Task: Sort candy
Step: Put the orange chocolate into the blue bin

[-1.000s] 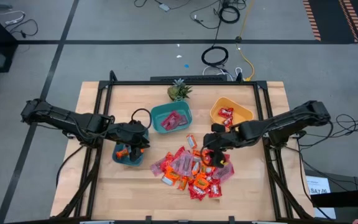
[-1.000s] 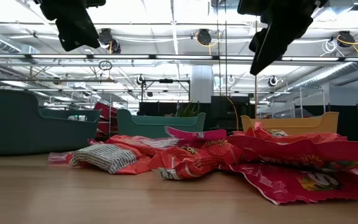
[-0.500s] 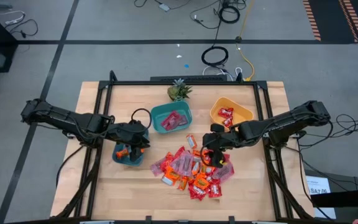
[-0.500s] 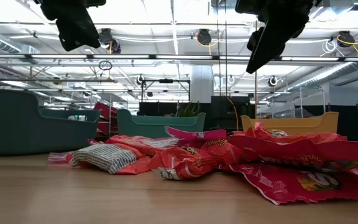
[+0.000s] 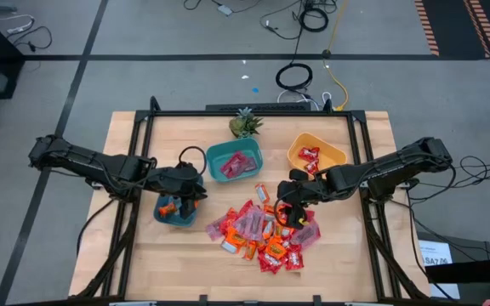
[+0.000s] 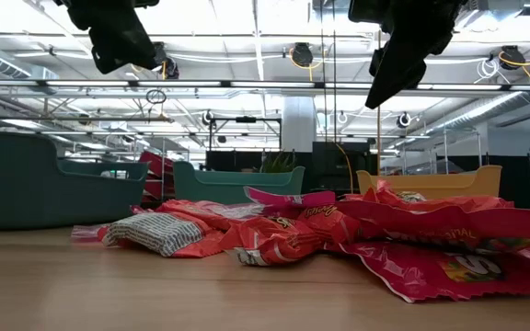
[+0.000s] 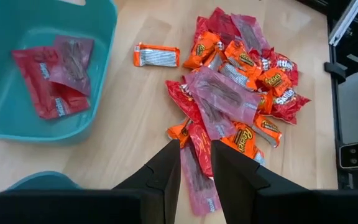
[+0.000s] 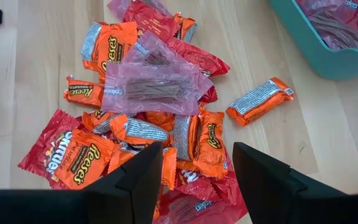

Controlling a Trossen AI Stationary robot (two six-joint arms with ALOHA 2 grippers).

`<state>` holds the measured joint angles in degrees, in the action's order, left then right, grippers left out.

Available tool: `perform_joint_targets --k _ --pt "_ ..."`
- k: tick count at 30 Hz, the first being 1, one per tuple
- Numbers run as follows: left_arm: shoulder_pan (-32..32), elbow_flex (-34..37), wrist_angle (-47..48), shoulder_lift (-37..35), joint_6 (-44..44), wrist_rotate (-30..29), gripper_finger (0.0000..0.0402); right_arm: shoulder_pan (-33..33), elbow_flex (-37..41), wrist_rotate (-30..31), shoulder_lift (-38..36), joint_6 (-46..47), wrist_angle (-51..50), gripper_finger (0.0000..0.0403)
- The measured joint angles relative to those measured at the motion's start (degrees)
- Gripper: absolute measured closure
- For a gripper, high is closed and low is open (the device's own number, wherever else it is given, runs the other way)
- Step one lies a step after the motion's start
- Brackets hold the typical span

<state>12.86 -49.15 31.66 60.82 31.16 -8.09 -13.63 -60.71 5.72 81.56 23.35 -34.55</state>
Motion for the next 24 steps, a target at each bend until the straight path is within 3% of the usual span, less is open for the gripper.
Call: perform_joint_targets --k 11,24 --pt "-0.09 0.00 0.37 0.00 2.95 0.98 0.0226 -0.11 -0.04 0.00 -0.02 1.48 0.07 0.0216" --pt "-0.09 0.00 -0.22 0.00 5.38 -2.08 0.0221 -0.11 -0.04 0.28 -0.02 1.46 0.01 0.0216"
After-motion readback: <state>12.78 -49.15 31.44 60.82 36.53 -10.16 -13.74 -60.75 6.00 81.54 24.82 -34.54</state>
